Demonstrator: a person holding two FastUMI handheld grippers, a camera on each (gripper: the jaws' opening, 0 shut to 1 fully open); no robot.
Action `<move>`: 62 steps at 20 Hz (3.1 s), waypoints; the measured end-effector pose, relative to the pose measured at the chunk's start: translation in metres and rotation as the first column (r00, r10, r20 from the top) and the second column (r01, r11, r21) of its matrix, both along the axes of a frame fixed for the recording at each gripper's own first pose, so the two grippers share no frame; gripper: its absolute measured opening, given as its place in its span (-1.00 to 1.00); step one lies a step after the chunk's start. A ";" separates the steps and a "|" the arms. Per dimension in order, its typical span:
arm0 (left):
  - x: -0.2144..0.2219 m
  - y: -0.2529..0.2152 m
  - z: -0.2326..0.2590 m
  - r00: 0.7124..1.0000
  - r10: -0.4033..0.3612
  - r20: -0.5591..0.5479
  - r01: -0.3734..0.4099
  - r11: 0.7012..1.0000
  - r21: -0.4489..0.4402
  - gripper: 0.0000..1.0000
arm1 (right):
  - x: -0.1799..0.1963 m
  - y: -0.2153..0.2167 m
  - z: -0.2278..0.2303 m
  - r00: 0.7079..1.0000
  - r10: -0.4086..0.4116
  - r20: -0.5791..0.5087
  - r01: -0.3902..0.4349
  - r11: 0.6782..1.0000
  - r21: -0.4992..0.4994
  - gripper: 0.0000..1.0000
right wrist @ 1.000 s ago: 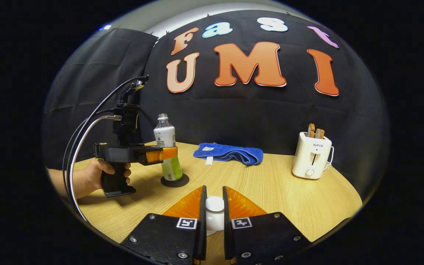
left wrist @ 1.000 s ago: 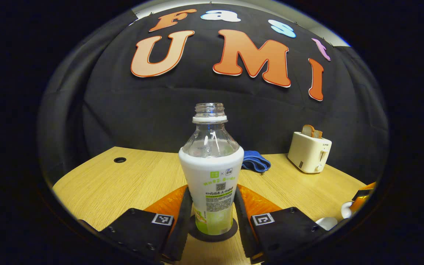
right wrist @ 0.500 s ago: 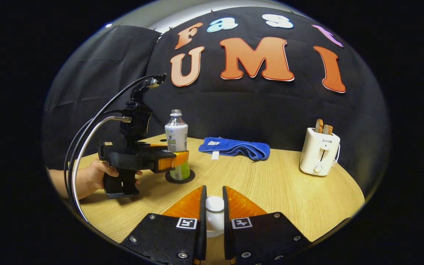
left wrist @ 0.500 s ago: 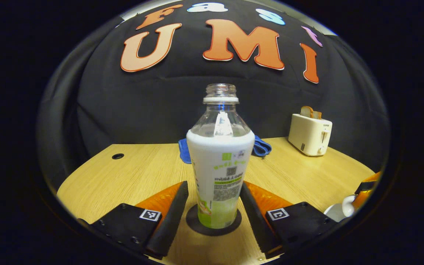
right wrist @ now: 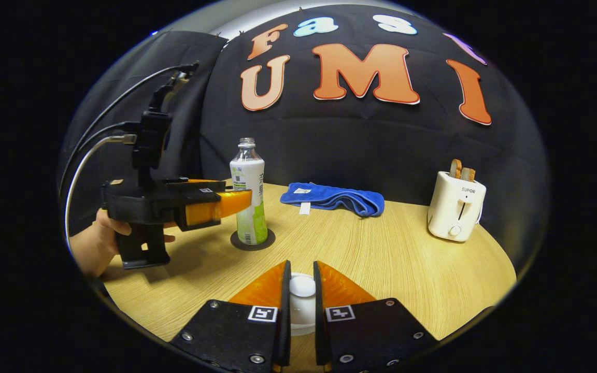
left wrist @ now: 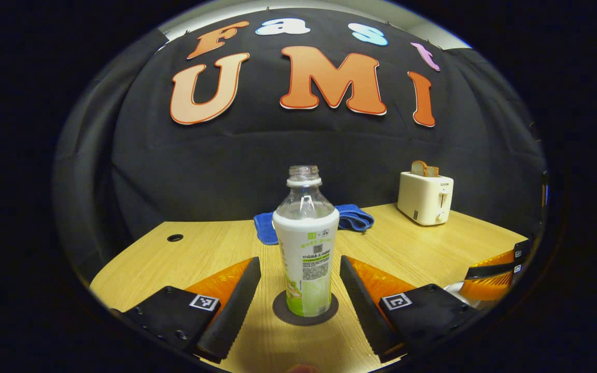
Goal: Open the teacup lid with one hand, grasp the water bottle and pour water into the teacup with the other hand; after pouring, place the water bottle on the coaster and then close the teacup lid.
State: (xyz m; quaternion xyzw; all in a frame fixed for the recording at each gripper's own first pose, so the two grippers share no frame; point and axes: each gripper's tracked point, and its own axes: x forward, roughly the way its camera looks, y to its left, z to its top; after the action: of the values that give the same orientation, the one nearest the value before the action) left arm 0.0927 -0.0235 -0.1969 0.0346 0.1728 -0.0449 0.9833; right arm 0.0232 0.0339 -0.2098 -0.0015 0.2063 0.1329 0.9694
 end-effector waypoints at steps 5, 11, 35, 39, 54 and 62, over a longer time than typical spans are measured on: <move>-0.012 0.013 0.032 0.996 0.044 0.082 -0.046 0.999 0.012 0.92 | -0.001 0.013 0.000 0.999 0.028 0.017 -0.028 0.999 -0.028 -0.61; -0.028 0.020 0.063 0.985 0.067 0.157 -0.072 0.997 0.025 0.96 | 0.001 0.014 -0.007 1.000 0.021 0.013 -0.020 0.998 -0.067 -0.62; -0.112 0.097 0.168 0.938 0.230 0.258 -0.230 0.973 -0.030 0.94 | -0.023 -0.019 0.178 0.918 -0.221 0.330 0.224 0.974 0.029 0.65; -0.115 0.089 0.171 0.945 0.210 0.250 -0.214 0.977 -0.014 0.94 | -0.028 -0.034 0.183 0.904 -0.265 0.334 0.266 0.963 0.044 0.67; -0.125 0.072 0.200 0.927 0.188 0.325 -0.208 0.978 0.027 0.92 | -0.051 -0.067 0.186 0.868 -0.348 0.355 0.358 0.933 0.040 0.68; -0.131 0.081 0.202 0.921 0.203 0.333 -0.216 0.976 0.004 1.00 | -0.048 -0.060 0.202 0.860 -0.324 0.394 0.339 0.940 0.033 0.69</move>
State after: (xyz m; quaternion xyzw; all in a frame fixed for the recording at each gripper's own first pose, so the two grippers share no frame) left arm -0.0385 0.0570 0.0047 0.0432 0.0088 0.0705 0.9965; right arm -0.0253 -0.0263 -0.0079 -0.0110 0.0066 -0.0426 0.9990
